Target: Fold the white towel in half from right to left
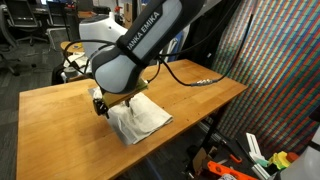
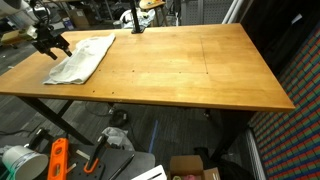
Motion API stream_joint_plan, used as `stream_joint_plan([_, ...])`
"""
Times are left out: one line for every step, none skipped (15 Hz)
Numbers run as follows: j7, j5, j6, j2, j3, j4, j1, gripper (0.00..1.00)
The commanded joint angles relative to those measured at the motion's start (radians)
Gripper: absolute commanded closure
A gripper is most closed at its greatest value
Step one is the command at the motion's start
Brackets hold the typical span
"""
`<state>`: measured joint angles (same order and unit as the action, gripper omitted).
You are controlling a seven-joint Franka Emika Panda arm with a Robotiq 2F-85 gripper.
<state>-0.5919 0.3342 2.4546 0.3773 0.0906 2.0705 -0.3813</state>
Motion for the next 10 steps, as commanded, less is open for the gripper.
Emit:
stream_joint_plan([-0.001, -0.027, -0.003, 0.051, -0.016, -0.063, 0.007, 0.00])
stream_joint_plan([-0.004, -0.026, -0.004, 0.062, -0.023, -0.073, 0.007, 0.00])
stream_joint_plan([-0.004, -0.027, -0.005, 0.073, -0.029, -0.083, 0.008, 0.00])
stream_joint_plan([-0.006, -0.029, -0.005, 0.083, -0.035, -0.092, 0.008, 0.00])
stream_joint_plan([-0.005, -0.033, -0.006, 0.092, -0.039, -0.101, 0.010, 0.00])
stream_joint_plan([-0.007, -0.033, -0.006, 0.103, -0.045, -0.111, 0.011, 0.00])
stream_joint_plan([-0.011, -0.033, -0.004, 0.110, -0.051, -0.118, 0.011, 0.00])
stream_joint_plan([-0.015, -0.032, -0.001, 0.117, -0.057, -0.125, 0.011, 0.00])
stream_joint_plan([-0.019, -0.032, -0.001, 0.123, -0.063, -0.132, 0.010, 0.00])
stream_joint_plan([-0.024, -0.031, 0.000, 0.130, -0.068, -0.139, 0.010, 0.00])
